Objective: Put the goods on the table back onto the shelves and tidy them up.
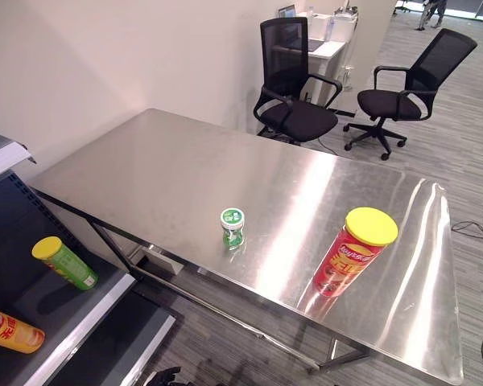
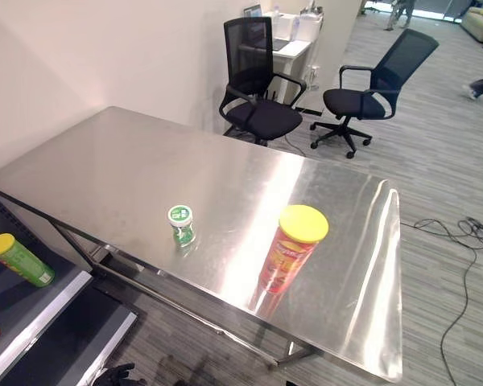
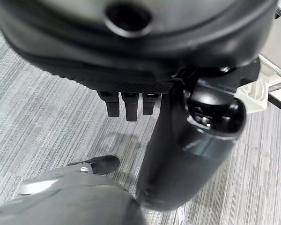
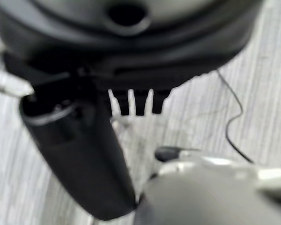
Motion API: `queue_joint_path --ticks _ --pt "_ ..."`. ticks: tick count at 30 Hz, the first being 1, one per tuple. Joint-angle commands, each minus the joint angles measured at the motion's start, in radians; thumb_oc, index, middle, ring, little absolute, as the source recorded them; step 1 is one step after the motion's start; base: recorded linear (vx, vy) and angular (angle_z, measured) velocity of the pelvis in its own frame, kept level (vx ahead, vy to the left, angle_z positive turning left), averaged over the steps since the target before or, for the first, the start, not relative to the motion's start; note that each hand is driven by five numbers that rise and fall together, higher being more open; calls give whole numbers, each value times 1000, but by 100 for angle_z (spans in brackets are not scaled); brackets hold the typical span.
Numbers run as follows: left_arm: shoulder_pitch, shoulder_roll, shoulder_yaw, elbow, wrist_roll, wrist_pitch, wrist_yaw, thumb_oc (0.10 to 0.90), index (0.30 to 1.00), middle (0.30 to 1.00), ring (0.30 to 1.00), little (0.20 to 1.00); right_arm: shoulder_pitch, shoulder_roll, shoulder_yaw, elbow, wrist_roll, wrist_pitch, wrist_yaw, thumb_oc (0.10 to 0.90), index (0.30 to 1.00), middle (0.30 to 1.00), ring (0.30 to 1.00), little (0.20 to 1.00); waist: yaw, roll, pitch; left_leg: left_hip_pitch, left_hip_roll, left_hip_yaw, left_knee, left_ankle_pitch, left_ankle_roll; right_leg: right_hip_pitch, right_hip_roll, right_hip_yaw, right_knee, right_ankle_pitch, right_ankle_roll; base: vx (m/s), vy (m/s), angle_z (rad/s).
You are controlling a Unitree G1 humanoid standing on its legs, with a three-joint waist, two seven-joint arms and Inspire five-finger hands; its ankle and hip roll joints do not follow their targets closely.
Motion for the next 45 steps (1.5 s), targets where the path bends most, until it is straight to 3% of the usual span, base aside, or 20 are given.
queue_joint_path --ticks 1,2,4,6,9,10,12,13,14,16,20,25,28,31,33,37,38,43,44,45 --pt "-34 -35 1 45 9 0 -23 800 900 900 900 900 58 -12 -3 66 12 13 -10 800 900 900 900 900 -38 -12 25 -77 29 98 -34 34 -46 88 -34 42 -84 -11 89 -33 -38 -43" --pt "-38 -33 -7 45 28 -1 -19 800 900 900 900 900 82 -30 -61 74 50 11 -16 800 900 900 900 900 -67 -10 30 -72 38 121 -34 33 -49 78 -32 66 -82 -5 91 -25 -25 -40" --pt "-40 -31 -12 43 33 0 -19 800 900 900 900 900 93 -44 -91 74 69 8 -21 800 900 900 900 900 -77 -9 32 -72 43 133 -34 33 -50 70 -31 79 -79 -2 93 -29 -22 -49" --pt "-45 -27 -34 31 88 -1 -22 800 900 900 900 900 167 -111 -244 72 153 -6 -41 800 900 900 900 900 -121 -3 34 -61 56 164 -34 28 -53 56 -27 113 -78 4 98 -17 -19 -60" --pt "-40 -24 -43 32 135 -6 -36 800 900 900 900 900 258 -190 -387 23 200 -25 -47 800 900 900 900 900 -155 -1 20 -57 67 185 -34 25 -58 46 -21 136 -83 13 102 31 -19 -46" --pt "-40 -24 -43 32 135 -6 -36 800 900 900 900 900 258 -190 -387 23 200 -25 -47 800 900 900 900 900 -155 -1 20 -57 67 185 -34 25 -58 46 -21 136 -83 13 102 20 -15 -37" --pt "-44 -28 -56 11 197 -14 -44 800 900 900 900 900 350 -285 -521 -199 160 -63 -88 800 900 900 900 900 -183 1 14 -51 73 204 -34 19 -63 40 -21 154 -87 19 110 13 -11 -28" --pt "-44 -29 -57 11 197 -13 -43 800 900 900 900 900 352 -283 -524 -203 159 -60 -90 800 900 900 900 900 -180 3 12 -55 75 205 -34 22 -63 36 -19 155 -87 22 109 6 -7 -26" --pt "-41 -31 -57 -2 223 -16 -46 800 900 900 900 900 390 -312 -586 -325 133 -79 -118 800 900 900 900 900 -195 2 12 -51 75 210 -34 18 -63 36 -20 159 -89 22 112 -2 -8 -30" --pt "-32 -46 -56 -36 272 -9 -40 800 900 900 900 900 481 -357 -822 -658 60 -127 -236 800 900 900 900 900 -219 14 5 -55 82 220 -34 12 -62 24 -18 170 -93 24 116 -18 -5 -35" --pt "-17 -51 -24 -46 269 2 -26 800 900 900 900 900 502 -358 -931 -818 -28 -138 -326 800 900 900 900 900 -225 24 -2 -62 87 218 -34 13 -59 20 -12 171 -96 25 114 -12 -9 -1" --pt "2 -52 26 -45 248 14 -14 800 900 900 900 900 505 -440 -1091 -1056 -197 -137 -437 800 900 900 900 900 -217 31 -13 -59 89 211 -34 10 -58 27 -11 164 -98 19 112 14 -9 7" --pt "10 -44 31 -49 241 16 -8 800 900 900 900 900 447 -518 -1188 -1278 -261 -172 -453 800 900 900 900 900 -204 25 -19 -56 85 205 -34 1 -59 35 -13 155 -98 9 113 -9 -4 2" --pt "6 -44 3 -60 232 9 -7 800 900 900 900 900 296 -597 -1156 -1470 -188 -245 -378 800 900 900 900 900 -178 18 -29 -64 87 204 -34 10 -58 33 -12 139 -100 17 114 -36 -8 21" --pt "6 -45 2 -64 230 8 -10 800 900 900 900 900 272 -616 -1140 -1491 -175 -246 -359 800 900 900 900 900 -178 16 -30 -66 87 205 -34 10 -59 32 -12 136 -100 17 115 -16 -8 7" --pt "4 -58 -40 -68 217 7 -17 800 900 900 900 900 149 -663 -968 -1580 14 -278 -219 800 900 900 900 900 -147 9 -34 -71 89 203 -34 15 -66 35 -12 111 -100 16 114 -16 -6 15" --pt "4 -56 -36 -68 217 7 -16 800 900 900 900 900 144 -663 -963 -1579 18 -277 -214 800 900 900 900 900 -152 8 -34 -71 89 201 -34 15 -66 36 -12 110 -100 15 114 -19 -11 25" --pt "5 -71 -63 -61 199 6 -33 800 900 900 900 900 66 -690 -706 -1741 191 -249 -25 800 900 900 900 900 -116 1 -33 -73 94 192 -34 27 -76 45 -11 73 -100 12 111 -25 -20 30" --pt "8 -69 -74 -69 207 8 -40 800 900 900 900 900 65 -678 -603 -1633 144 -218 -37 800 900 900 900 900 -104 1 -28 -69 93 190 -34 25 -77 51 -12 68 -100 8 112 -37 -28 11" --pt "5 -69 -67 -87 216 6 -40 800 900 900 900 900 76 -644 -573 -1622 79 -180 -19 800 900 900 900 900 -104 1 -29 -76 94 185 -34 31 -77 47 -11 62 -100 9 109 -35 -26 15"
